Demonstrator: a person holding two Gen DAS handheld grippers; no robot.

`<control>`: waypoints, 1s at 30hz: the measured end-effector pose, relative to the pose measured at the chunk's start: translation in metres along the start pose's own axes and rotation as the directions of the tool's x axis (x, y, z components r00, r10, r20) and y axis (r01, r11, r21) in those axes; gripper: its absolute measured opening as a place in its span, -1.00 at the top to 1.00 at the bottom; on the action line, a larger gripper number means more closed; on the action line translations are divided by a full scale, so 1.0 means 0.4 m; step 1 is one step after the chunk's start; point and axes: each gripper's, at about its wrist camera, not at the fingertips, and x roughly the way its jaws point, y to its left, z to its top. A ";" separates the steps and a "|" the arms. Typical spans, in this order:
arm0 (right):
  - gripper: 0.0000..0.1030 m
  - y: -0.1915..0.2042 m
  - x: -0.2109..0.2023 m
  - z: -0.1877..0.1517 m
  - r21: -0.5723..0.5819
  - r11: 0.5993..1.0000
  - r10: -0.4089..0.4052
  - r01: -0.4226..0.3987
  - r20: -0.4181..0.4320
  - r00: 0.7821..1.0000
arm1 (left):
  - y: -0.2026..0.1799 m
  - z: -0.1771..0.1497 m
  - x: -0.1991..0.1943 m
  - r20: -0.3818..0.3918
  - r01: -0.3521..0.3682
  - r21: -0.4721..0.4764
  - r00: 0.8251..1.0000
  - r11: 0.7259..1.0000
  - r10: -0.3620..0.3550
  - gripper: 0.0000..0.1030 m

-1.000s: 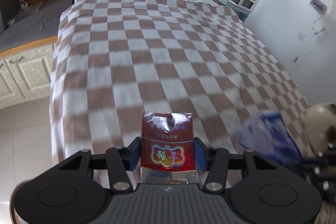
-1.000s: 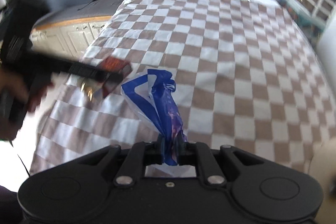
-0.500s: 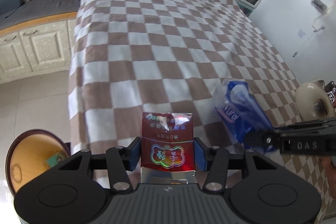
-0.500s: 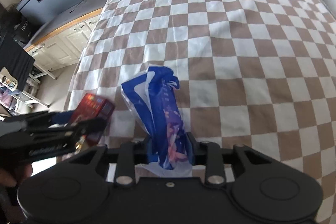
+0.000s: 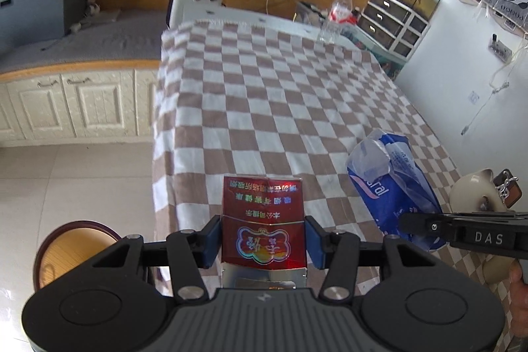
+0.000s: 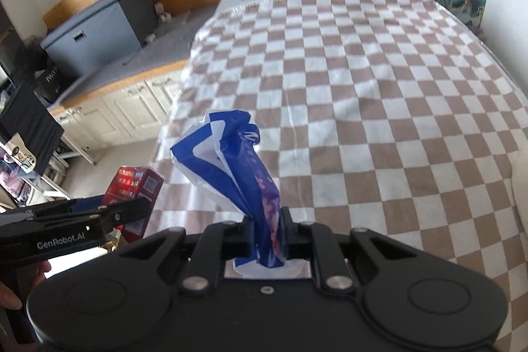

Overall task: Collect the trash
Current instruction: 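Carry the snack box and blue wrapper with both grippers over the bin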

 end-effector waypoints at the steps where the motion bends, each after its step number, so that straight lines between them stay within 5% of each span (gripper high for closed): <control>1: 0.73 0.007 -0.010 -0.001 -0.001 1.000 0.005 -0.005 0.010 1.000 | 0.000 -0.003 -0.014 0.008 -0.006 -0.001 1.000 1.000 0.006 -0.02; 17: 0.74 0.145 -0.093 -0.043 -0.074 0.994 0.080 -0.074 0.080 0.994 | 0.091 -0.059 -0.195 0.098 -0.103 -0.058 0.989 0.993 0.108 -0.02; 30: 0.74 0.368 -0.003 -0.031 -0.120 0.988 0.104 -0.097 0.049 0.993 | 0.363 -0.039 -0.242 0.091 -0.138 -0.138 0.984 0.981 0.151 -0.02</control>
